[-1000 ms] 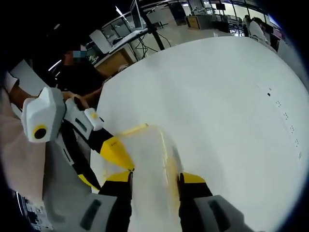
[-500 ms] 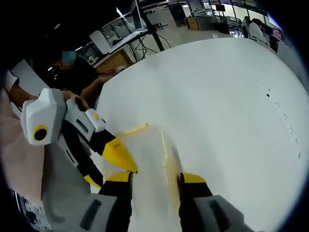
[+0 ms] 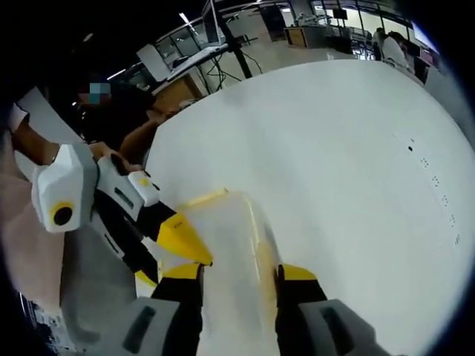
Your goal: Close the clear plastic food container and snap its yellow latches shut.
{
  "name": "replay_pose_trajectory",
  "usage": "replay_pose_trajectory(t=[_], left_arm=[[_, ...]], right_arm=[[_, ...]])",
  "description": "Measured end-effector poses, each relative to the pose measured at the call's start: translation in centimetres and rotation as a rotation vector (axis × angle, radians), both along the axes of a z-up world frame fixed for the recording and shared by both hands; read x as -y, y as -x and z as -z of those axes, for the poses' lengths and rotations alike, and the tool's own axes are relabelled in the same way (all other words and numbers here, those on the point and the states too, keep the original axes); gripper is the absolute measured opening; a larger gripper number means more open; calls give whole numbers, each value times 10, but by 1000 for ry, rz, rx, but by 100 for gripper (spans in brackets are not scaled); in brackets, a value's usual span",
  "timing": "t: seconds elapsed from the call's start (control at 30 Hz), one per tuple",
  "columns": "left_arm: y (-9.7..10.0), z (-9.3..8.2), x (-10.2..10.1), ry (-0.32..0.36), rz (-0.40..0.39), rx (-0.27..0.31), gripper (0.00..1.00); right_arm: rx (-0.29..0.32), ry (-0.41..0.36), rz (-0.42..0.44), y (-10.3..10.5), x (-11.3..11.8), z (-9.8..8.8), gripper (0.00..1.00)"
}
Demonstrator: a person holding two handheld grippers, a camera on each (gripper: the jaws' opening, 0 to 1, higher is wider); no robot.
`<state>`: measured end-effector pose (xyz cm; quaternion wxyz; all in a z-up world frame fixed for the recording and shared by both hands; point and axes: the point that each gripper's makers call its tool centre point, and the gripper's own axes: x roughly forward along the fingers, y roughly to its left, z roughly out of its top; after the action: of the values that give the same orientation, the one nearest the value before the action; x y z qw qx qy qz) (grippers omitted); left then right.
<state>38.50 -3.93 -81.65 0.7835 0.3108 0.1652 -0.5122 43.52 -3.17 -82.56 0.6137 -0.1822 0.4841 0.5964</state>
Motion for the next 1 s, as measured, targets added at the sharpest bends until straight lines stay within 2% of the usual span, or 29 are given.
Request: replay_pose_trajectory(t=[0.2, 0.27, 0.37, 0.43, 0.53, 0.6, 0.67, 0.7, 0.77, 0.87, 0.9, 0.97, 1.0], left_arm=[[1, 0, 3, 18, 14, -8, 42], [2, 0, 5, 15, 19, -9, 43], [4, 0, 7, 18, 23, -14, 45], [5, -2, 8, 55, -8, -49, 46], [10, -1, 11, 60, -3, -69, 53], [14, 1, 12, 39, 4, -77, 59], [17, -1, 10, 42, -4, -92, 61], [18, -3, 10, 62, -11, -106, 61], [16, -9, 8, 99, -40, -121, 61], [10, -16, 1, 123, -88, -129, 61], [7, -16, -4, 122, -112, -136, 61], [0, -17, -13, 82, -137, -85, 61], [-1, -16, -15, 79, -145, -85, 61]], right_arm=[[3, -16, -2, 0, 1, 0, 37], [14, -21, 21, -1, 1, -2, 37], [57, -48, 86, -1, 2, -4, 38], [65, -58, 128, 1, 3, -4, 38], [105, -62, 144, 1, 2, -6, 39], [157, -59, 169, -3, 4, -6, 42], [174, -45, 202, -4, 8, -7, 43], [181, -40, 215, -5, 10, -8, 42], [252, -39, 276, -16, 15, -12, 40], [269, -86, 360, -17, 18, -20, 43], [263, -105, 381, -15, 19, -24, 45], [270, -139, 413, -12, 22, -29, 47], [274, -136, 416, -9, 25, -28, 48]])
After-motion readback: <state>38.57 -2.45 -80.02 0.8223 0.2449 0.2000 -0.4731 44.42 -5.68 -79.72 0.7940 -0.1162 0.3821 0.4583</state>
